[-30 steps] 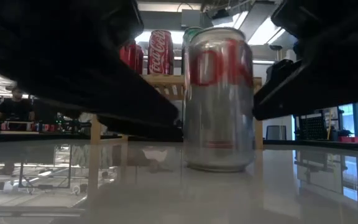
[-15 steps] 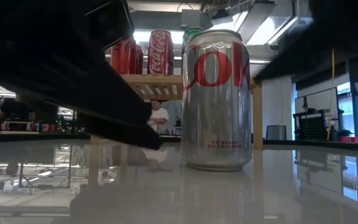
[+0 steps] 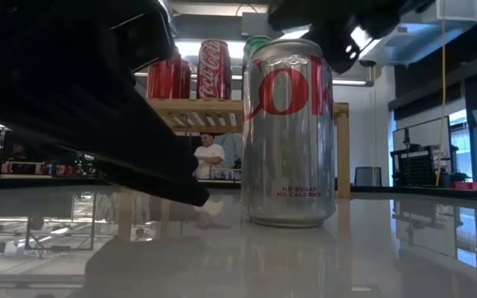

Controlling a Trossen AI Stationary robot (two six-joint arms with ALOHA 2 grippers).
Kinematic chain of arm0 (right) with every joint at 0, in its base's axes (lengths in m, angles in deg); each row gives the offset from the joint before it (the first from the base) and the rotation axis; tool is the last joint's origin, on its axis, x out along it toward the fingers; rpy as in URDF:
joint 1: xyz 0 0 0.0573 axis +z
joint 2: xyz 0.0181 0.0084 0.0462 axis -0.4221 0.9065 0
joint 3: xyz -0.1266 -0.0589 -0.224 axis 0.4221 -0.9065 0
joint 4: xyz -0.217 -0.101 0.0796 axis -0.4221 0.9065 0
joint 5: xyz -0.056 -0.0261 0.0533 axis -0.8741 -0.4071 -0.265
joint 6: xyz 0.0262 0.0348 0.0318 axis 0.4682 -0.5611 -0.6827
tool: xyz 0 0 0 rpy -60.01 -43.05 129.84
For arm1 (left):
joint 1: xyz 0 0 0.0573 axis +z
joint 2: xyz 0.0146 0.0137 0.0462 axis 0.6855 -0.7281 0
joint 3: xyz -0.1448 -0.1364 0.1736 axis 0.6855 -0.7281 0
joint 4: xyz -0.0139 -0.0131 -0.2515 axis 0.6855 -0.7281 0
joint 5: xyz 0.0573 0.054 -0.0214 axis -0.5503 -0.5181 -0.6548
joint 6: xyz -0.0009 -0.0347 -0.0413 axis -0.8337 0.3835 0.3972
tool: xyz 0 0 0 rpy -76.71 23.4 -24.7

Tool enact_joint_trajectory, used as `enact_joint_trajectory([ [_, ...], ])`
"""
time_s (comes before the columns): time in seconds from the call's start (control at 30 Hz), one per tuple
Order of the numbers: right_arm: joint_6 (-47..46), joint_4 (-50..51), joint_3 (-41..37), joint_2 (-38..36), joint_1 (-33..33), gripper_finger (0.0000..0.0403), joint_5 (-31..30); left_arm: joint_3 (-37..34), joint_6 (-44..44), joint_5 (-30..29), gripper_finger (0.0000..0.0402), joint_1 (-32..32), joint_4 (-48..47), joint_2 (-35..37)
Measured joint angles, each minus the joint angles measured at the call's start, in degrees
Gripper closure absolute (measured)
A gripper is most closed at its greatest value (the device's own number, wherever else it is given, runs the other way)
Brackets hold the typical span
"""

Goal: Place canned beverage on shelf
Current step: Put the silver soda can on the shelf aligned with the other silver soda can

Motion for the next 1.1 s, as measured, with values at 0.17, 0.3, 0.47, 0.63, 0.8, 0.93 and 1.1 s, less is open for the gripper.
enact_joint_trajectory([
  [0.17, 1.09, 0.91, 2.78, 3.99, -0.47, 0.0068, 3.54, 0.00, -0.21, 0.09, 0.0047, -0.13, -0.24, 0.00],
  [0.3, 1.13, 3.37, 3.25, 5.01, -0.34, 0.0068, 2.48, 0.00, -0.12, 0.09, 0.0047, -0.46, -0.38, -0.02],
  [0.47, 1.14, 4.46, 3.31, 5.15, -0.34, 0.0068, 2.12, 0.00, -0.01, -0.29, 0.0047, -0.90, -0.37, -0.02],
  [0.63, 2.56, 4.46, 3.31, 5.21, -0.34, 0.0088, 2.21, 0.00, 0.03, -0.48, 0.0047, -0.85, -0.35, -0.02],
  [0.8, 3.58, 5.07, 3.33, 4.61, -0.28, 0.0127, 2.15, 0.00, 0.06, -0.46, 0.0047, -0.87, -0.26, -0.04],
  [0.93, 4.93, 9.02, 3.08, 1.50, -0.28, 0.0127, 2.39, 0.00, 1.51, -0.47, 0.0047, -0.87, 0.67, -0.04],
  [1.1, 5.49, 14.67, 3.14, -7.05, -0.28, 0.0127, 0.09, 0.00, 1.52, -0.48, 0.0047, -1.48, 1.05, -0.04],
])
